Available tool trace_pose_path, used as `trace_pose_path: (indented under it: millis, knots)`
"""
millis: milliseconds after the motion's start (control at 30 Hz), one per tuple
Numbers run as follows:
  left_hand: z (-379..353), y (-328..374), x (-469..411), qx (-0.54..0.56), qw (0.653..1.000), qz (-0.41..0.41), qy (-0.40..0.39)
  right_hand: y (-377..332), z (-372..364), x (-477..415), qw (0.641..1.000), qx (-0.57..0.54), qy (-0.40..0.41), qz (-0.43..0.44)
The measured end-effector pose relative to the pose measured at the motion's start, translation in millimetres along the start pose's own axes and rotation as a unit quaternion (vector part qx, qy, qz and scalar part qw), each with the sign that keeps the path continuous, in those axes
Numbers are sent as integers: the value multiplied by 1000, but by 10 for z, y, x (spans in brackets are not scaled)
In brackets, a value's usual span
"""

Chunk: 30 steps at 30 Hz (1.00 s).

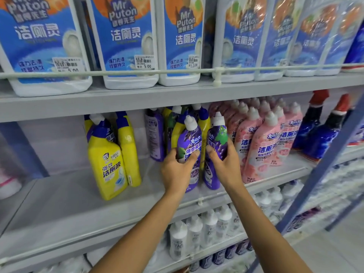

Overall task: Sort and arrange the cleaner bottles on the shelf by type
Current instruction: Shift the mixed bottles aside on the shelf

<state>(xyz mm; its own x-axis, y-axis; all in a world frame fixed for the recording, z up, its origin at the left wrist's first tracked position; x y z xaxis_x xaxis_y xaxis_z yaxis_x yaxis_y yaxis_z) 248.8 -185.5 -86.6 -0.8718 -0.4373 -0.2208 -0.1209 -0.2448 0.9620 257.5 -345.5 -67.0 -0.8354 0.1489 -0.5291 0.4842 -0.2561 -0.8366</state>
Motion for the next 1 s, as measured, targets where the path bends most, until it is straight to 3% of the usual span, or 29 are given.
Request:
trace_pose_path:
  millis: [433, 600, 733, 1000]
  knots:
    - [-368, 75, -60, -10, 998, 11, -64, 85, 244, -56, 998, 58, 28, 3]
    - [-375, 84, -8, -40, 996, -36, -74, 127, 246, -52, 998, 40, 41, -3]
    - [-276, 35, -35, -5, 996, -26, -91, 125, 188, -35, 999, 1, 34, -14]
    - [485, -159, -23, -46, 996, -69, 11, -94, -400, 243, 997, -71, -15, -7]
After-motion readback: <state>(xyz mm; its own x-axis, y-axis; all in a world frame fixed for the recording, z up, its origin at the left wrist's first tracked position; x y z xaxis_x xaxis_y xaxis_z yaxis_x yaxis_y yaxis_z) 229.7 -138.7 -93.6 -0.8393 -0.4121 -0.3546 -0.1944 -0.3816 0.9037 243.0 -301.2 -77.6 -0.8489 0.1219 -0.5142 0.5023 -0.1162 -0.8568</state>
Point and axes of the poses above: each hand's wrist, its own x-axis away from the middle knuckle, its own z-axis out of the back of the hand, y = z × x, the point moved 3 cm from there along -x, towards the middle knuckle, and after that the axes turned 3 degrees about z, right-handed, at the moved point
